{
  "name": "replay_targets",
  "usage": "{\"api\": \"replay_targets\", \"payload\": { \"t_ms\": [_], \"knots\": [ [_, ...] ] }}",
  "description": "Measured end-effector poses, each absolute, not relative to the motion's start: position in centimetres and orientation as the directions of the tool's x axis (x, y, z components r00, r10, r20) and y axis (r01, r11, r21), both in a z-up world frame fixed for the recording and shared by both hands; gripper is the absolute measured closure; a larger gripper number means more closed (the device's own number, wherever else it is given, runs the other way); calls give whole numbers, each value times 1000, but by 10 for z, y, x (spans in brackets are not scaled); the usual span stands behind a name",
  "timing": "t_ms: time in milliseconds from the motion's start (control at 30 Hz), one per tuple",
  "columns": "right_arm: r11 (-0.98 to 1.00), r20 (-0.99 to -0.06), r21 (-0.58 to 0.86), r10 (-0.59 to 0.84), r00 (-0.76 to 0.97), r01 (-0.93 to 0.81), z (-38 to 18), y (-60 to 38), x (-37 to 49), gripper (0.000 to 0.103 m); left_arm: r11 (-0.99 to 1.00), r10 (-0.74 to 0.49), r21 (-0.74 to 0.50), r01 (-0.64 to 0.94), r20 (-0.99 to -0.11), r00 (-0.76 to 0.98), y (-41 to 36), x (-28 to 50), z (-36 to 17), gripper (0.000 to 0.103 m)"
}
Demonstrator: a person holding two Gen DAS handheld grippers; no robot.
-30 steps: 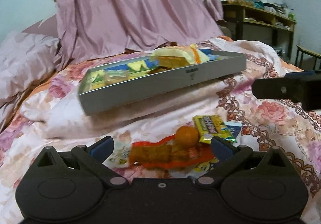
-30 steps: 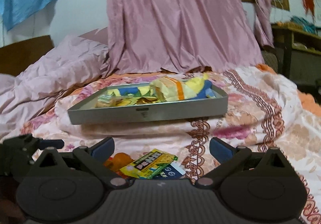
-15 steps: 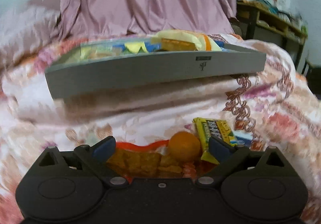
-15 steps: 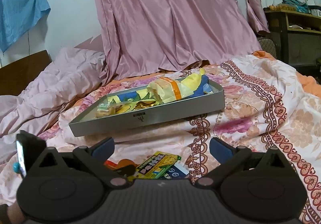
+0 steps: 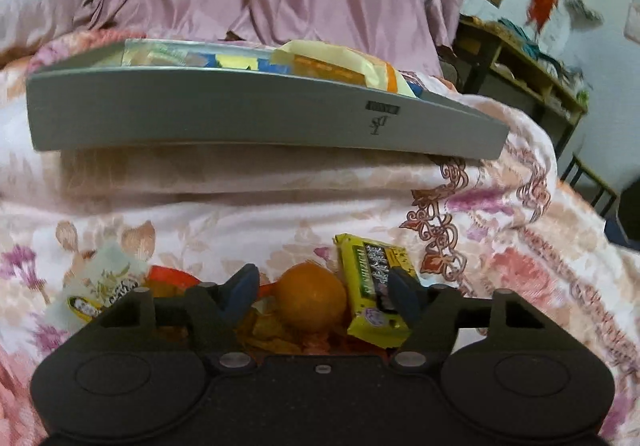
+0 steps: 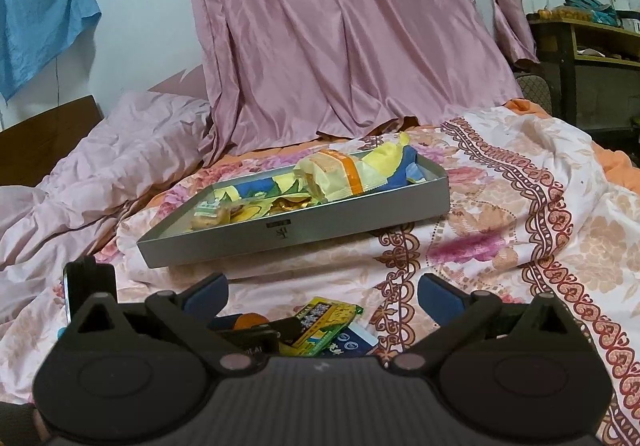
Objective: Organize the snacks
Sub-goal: 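Grasp the orange with left tool while right tool grasps the yellow-green biscuit packet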
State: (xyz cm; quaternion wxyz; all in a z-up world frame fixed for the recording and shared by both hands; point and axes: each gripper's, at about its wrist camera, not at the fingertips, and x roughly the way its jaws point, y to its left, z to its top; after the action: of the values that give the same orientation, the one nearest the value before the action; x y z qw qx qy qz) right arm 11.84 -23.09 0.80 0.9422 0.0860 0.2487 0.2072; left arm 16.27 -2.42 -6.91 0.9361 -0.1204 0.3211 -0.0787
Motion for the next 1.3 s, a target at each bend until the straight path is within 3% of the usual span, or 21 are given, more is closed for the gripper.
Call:
{"api": "replay_targets", "payload": {
  "t_ms": [167,333,567,800,1000,1133,1300],
  "knots": [
    [901,-434,269,429,793,-340,7,-232,120,0,963,-219,-260,74,-589,778,-28,162,-66,67],
    [905,-434,262,421,797,-335,7,-232,124,0,961,-221,-266,72,-591,775,-25,159,-61,69],
    [903,-472,278,425,772,-327,-4,-229,135,0,988,-143,-133,83,-549,824,-20,131,-21,69],
    [910,-543,198,410,733,-363,-27,-192,160,1,991,-92,-131,27,-528,844,6,106,-3,69],
    [905,-548,192,420,723,-380,-40,-168,169,2,991,-70,-135,-2,-527,847,15,105,-2,68],
    [914,-575,166,395,716,-371,-55,-153,185,7,991,-74,-133,4,-530,845,13,106,-3,68],
    [918,-652,185,382,655,-351,-77,-154,194,27,991,-79,-133,7,-543,836,10,108,-7,68]
  ]
}}
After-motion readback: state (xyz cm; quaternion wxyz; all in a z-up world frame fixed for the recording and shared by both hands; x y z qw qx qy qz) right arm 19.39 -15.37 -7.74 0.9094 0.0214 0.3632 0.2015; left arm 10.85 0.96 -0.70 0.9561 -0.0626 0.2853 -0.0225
